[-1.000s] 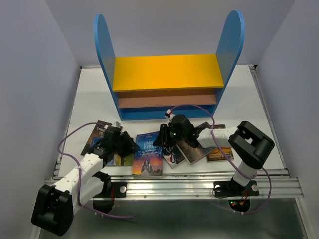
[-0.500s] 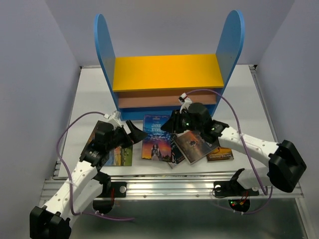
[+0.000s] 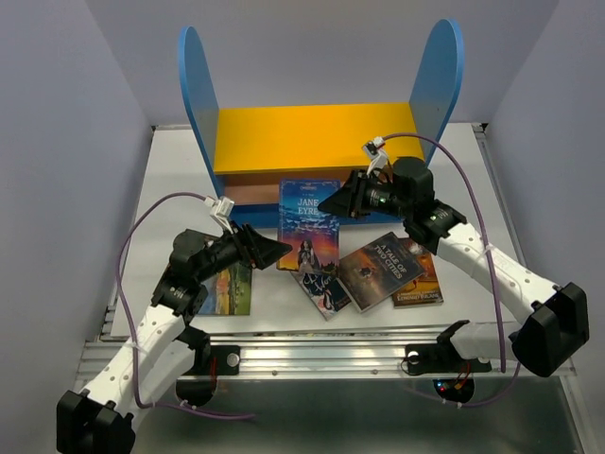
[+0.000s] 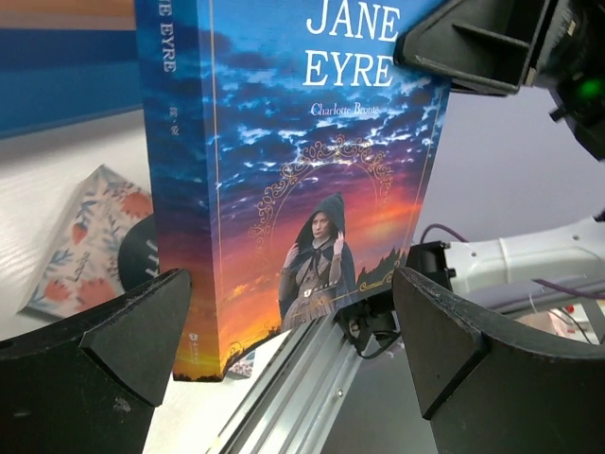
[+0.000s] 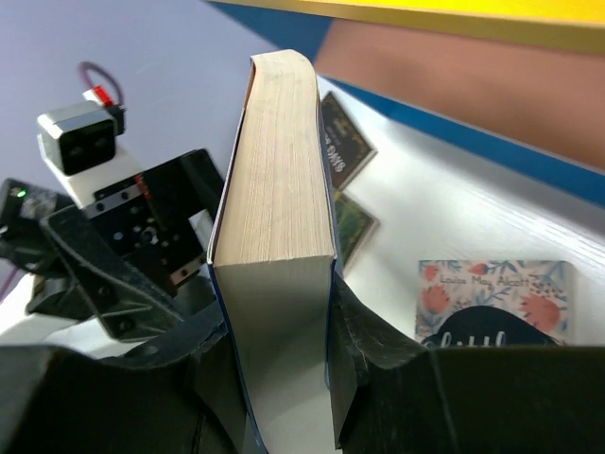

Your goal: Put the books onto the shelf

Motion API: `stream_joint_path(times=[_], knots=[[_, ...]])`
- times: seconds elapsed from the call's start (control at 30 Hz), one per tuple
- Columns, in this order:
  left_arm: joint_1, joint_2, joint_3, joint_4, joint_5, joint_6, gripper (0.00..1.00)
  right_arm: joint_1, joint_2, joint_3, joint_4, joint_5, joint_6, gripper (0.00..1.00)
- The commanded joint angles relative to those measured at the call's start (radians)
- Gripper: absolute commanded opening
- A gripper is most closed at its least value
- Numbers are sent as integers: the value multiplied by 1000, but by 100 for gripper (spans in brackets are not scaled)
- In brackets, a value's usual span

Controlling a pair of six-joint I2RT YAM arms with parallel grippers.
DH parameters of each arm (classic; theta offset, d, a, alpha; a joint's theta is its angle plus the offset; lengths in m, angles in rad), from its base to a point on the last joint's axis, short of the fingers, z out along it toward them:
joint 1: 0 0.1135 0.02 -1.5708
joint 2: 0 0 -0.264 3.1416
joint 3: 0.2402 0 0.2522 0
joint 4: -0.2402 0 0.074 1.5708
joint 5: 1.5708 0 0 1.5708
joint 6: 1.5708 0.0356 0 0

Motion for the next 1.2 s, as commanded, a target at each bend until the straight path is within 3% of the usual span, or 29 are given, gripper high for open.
stream_joint_path(times=[0.0,0.6,0.63,0.77,0.83,0.97,1.07,1.13,1.17], knots=[[-7,27,28,179,109,8,99,-21,-57,132,129,-199,91,1],[-5,98,71,187,127,42,97,-40,-28,264,31,-267,74,1],[-5,98,73,190,132,42,93,-40,-25,264,29,-265,72,1],[-7,85,71,222,151,29,49,-40,7,255,31,-265,74,1],[-7,79,70,239,171,17,37,-40,36,267,31,-261,62,1],[-8,65,62,290,199,-8,32,-40,84,308,32,-262,45,1],[-8,61,54,302,190,-26,0,-40,119,325,31,-249,28,1],[-8,56,47,310,161,-37,0,-40,125,328,26,-241,9,1],[-8,47,42,314,143,-47,0,-40,125,325,28,-212,8,20]])
